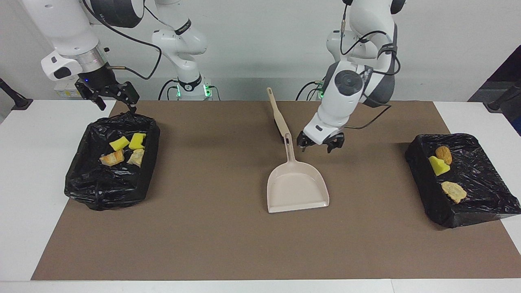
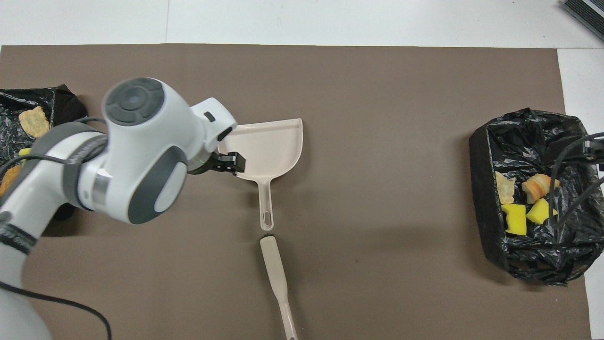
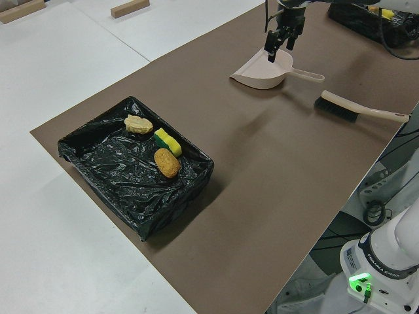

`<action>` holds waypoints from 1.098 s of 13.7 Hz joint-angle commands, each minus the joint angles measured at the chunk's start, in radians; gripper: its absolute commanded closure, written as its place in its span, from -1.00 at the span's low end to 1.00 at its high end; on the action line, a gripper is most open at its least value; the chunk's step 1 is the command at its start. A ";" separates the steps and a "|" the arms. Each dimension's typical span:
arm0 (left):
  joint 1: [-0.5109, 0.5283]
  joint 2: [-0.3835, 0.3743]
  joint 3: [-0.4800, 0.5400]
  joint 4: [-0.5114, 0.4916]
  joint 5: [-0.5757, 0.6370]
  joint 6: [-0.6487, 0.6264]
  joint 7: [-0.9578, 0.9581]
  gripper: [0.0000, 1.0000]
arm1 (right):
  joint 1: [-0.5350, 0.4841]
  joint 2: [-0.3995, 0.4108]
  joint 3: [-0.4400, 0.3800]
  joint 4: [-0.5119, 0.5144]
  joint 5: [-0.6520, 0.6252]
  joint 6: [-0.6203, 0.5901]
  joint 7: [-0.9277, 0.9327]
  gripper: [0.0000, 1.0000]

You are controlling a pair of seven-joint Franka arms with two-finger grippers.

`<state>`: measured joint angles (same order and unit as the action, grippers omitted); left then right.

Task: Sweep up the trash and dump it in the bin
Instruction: 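Release the dustpan and withdraw the left gripper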

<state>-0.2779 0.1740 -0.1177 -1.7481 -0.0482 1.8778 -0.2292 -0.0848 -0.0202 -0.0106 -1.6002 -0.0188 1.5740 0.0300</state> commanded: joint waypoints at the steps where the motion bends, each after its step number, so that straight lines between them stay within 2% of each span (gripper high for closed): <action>1: 0.100 -0.097 -0.007 -0.014 -0.001 -0.054 0.158 -1.00 | -0.004 -0.023 0.003 -0.020 0.016 -0.008 0.007 -1.00; 4: 0.180 -0.158 0.003 0.041 0.014 -0.165 0.260 -1.00 | -0.003 -0.023 0.003 -0.020 0.016 -0.008 0.008 -1.00; 8: 0.217 -0.182 0.015 0.160 0.064 -0.337 0.381 -1.00 | -0.004 -0.020 0.003 -0.017 0.013 -0.005 0.010 -1.00; 10: 0.218 -0.215 0.026 0.162 0.056 -0.364 0.381 -1.00 | -0.004 -0.020 0.003 -0.017 0.008 -0.003 0.010 -1.00; 12: 0.220 -0.217 0.027 0.171 0.047 -0.387 0.373 -1.00 | -0.003 -0.021 0.003 -0.015 0.010 -0.017 0.010 -1.00; 15: 0.223 -0.215 0.027 0.176 0.047 -0.401 0.372 -1.00 | -0.001 -0.009 0.007 0.015 0.007 -0.101 0.016 -1.00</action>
<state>-0.0686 -0.0436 -0.0859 -1.5890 -0.0044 1.5024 0.1340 -0.0843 -0.0212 -0.0093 -1.5978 -0.0188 1.5165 0.0300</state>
